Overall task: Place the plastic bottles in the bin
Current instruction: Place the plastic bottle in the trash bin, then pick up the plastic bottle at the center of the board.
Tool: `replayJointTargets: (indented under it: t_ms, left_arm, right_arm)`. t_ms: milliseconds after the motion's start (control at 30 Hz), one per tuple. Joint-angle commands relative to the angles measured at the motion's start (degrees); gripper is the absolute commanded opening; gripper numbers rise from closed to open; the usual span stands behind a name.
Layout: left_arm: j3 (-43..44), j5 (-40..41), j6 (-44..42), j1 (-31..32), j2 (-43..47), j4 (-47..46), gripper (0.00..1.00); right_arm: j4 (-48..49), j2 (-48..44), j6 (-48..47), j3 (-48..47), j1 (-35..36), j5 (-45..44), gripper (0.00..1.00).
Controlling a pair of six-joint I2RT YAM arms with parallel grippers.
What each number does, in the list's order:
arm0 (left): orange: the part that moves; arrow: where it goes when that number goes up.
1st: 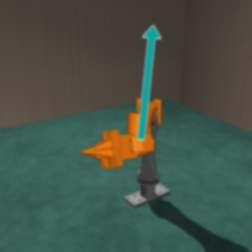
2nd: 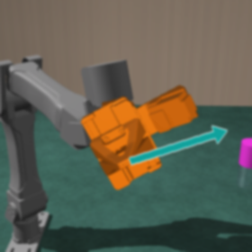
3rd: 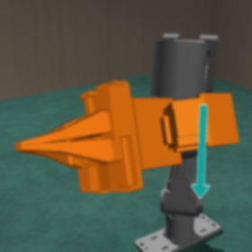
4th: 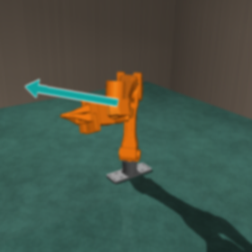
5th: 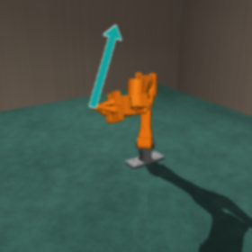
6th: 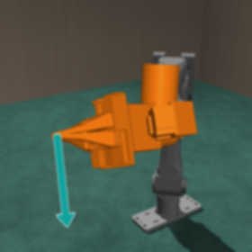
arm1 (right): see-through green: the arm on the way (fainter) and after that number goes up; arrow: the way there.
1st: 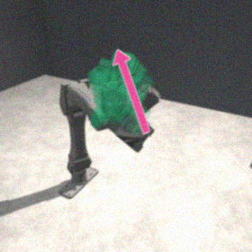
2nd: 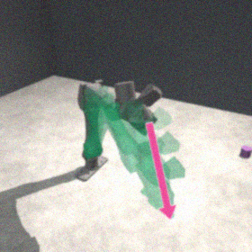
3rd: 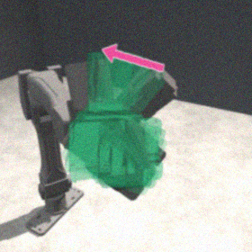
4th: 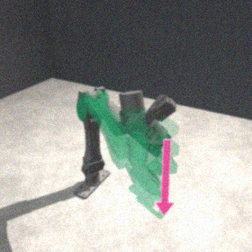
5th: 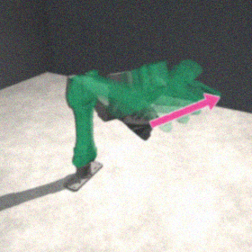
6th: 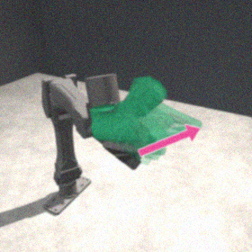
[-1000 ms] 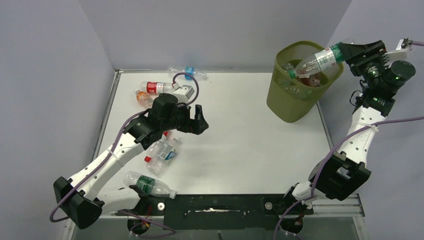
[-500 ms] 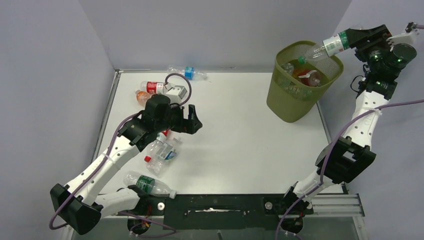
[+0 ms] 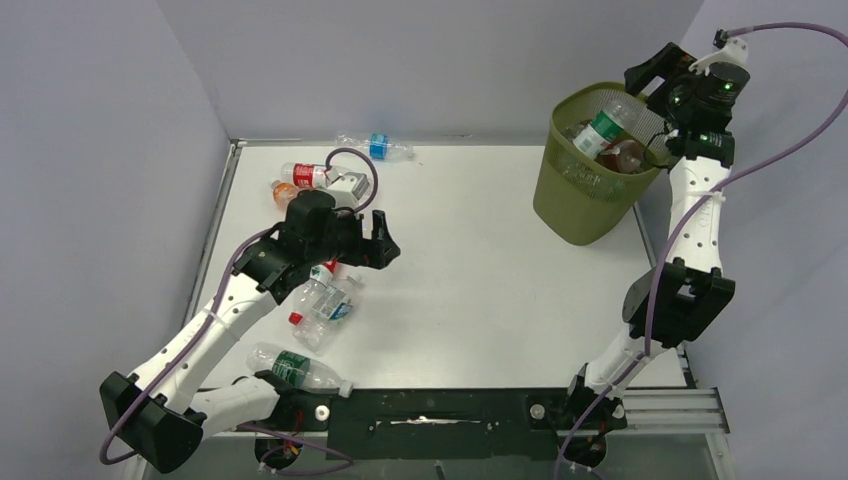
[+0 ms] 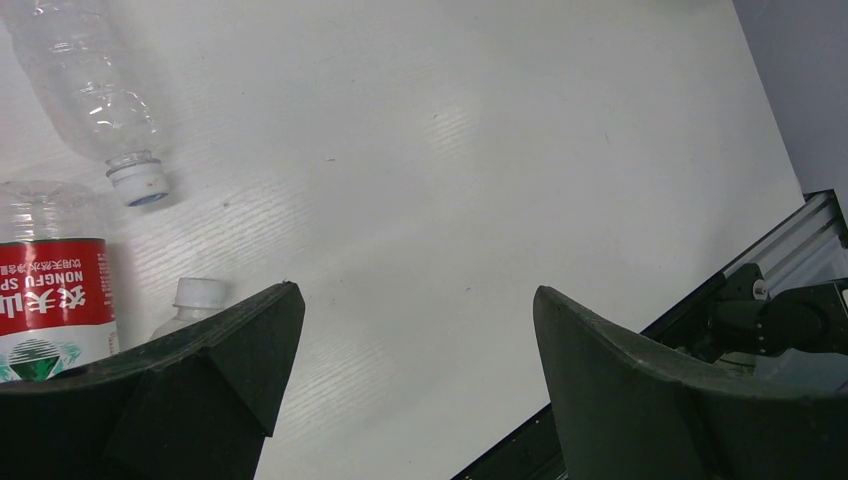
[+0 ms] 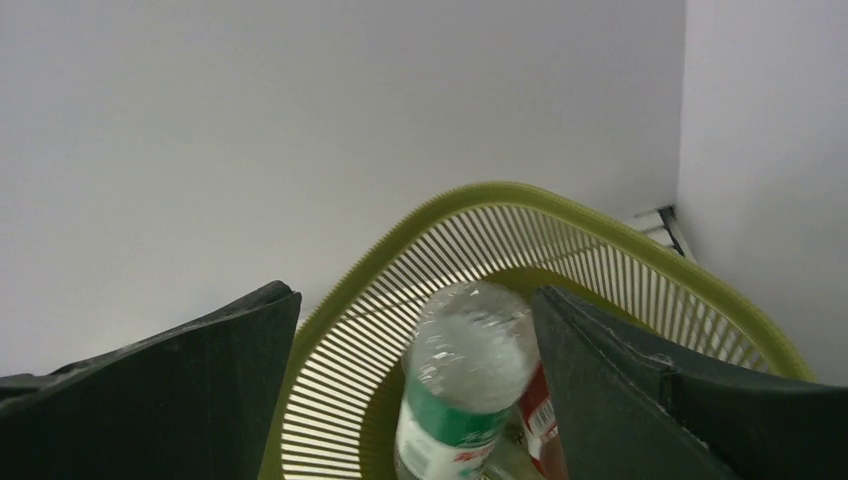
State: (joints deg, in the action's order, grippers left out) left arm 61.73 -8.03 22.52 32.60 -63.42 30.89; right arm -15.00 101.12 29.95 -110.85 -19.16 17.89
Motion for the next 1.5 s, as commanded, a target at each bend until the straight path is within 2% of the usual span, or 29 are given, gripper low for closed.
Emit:
replayJointTargets:
  t_ms: [0,267,400,500,667,933,1067,1467]
  left_arm:
    - [0.73,-1.11,-1.17,-0.52,1.29,-1.87,0.86]
    - [2.43,0.70,-0.65,-1.52,-1.80,-0.60,0.90]
    - [3.41,3.26,-0.47,-2.02,-3.66,-0.48,0.90]
    - [4.26,6.07,-0.46,-2.71,-5.82,-0.43,0.90]
    - [6.57,11.06,-1.03,-3.87,-11.31,-0.34,0.90]
    - [11.87,18.42,-1.61,-6.55,-21.76,-2.87,0.90]
    - [13.81,22.42,-2.28,-7.33,-27.07,-5.50,0.90]
    - [22.42,29.48,-5.72,-9.08,-44.77,-9.10,0.90]
  right_arm:
    - [-1.69,-6.24,-4.61,2.41,-0.57,-6.71,0.94]
    - [-6.08,-14.42,-4.67,3.93,-0.61,-5.14,0.96]
    - [-7.31,-18.68,-2.48,5.21,-0.35,0.88,0.96]
    - [-6.44,-22.42,0.23,9.58,1.00,7.44,0.96]
    - [-6.78,-28.23,1.30,18.20,9.81,10.03,0.96]
    - [-7.16,-34.60,1.53,32.33,27.81,7.17,0.96]
    - [-6.78,-37.73,2.37,39.68,31.21,6.61,0.96]
    - [-1.71,-48.43,8.16,60.90,34.75,9.38,0.96]
